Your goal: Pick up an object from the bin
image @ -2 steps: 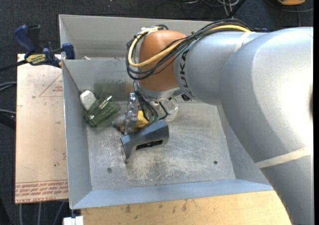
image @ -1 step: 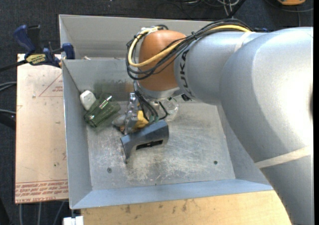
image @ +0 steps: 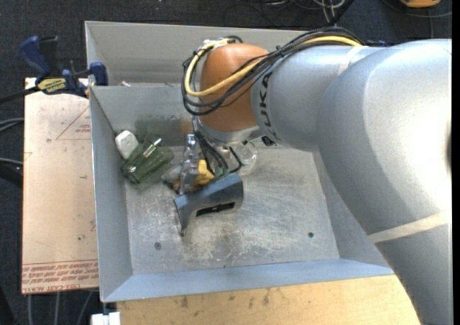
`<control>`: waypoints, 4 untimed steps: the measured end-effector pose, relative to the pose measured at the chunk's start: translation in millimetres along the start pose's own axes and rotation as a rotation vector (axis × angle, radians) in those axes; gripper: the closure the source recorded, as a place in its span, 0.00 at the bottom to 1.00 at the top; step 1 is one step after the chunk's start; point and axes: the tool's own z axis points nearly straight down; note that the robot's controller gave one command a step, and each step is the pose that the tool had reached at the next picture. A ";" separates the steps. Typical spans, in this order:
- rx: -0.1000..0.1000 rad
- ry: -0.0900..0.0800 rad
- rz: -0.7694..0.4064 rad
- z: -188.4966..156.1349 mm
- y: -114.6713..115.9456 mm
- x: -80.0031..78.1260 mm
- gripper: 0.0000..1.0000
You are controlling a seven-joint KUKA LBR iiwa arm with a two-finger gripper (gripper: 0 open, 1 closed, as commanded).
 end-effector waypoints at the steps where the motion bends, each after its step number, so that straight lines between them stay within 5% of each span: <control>1: 0.000 0.000 0.000 0.0 0.0 0.0 1.00; 2: 0.000 0.000 0.000 0.0 0.0 0.0 1.00; 3: 0.015 0.028 0.035 -33.0 5.9 16.6 1.00; 4: 0.012 0.019 0.046 -69.0 14.0 16.8 1.00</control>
Offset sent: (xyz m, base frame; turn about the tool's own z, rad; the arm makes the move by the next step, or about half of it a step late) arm 0.0000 0.0000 0.0000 0.0000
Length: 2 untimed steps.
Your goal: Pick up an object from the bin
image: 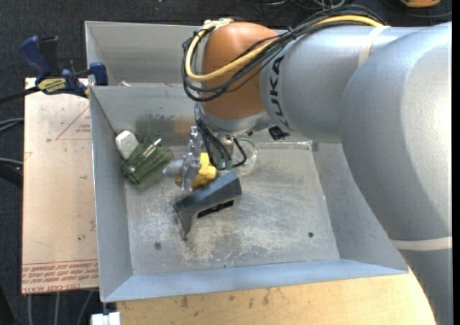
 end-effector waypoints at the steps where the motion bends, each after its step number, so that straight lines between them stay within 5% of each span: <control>1: 0.004 0.014 0.002 -36.4 0.6 3.5 1.00; 2: -0.002 -0.005 0.034 -19.3 -16.7 -5.4 1.00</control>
Offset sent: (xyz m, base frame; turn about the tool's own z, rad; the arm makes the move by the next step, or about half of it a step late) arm 0.0048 -0.0520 -0.0784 0.0880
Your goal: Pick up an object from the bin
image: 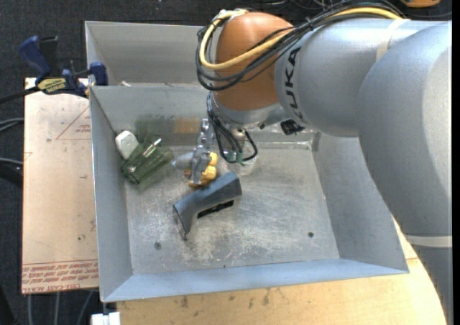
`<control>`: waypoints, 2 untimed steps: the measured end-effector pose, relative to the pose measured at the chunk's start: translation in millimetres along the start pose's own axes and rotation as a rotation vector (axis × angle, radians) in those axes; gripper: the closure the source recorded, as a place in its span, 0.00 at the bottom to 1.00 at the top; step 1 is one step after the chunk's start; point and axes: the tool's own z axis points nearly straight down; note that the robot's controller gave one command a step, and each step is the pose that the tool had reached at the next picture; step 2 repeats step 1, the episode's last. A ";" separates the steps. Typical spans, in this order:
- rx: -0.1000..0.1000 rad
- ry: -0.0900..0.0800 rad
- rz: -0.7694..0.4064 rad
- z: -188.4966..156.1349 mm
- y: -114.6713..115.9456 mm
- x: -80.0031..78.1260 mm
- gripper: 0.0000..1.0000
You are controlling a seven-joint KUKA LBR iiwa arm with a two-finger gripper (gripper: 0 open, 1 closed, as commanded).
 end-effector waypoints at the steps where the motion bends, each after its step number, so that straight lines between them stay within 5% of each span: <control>1: 0.003 0.008 0.011 16.4 -5.1 0.9 1.00; 2: 0.003 0.008 0.011 16.4 -5.1 0.9 1.00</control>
Offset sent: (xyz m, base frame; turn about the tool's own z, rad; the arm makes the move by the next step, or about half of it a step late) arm -0.0618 0.0217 0.0573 -0.2932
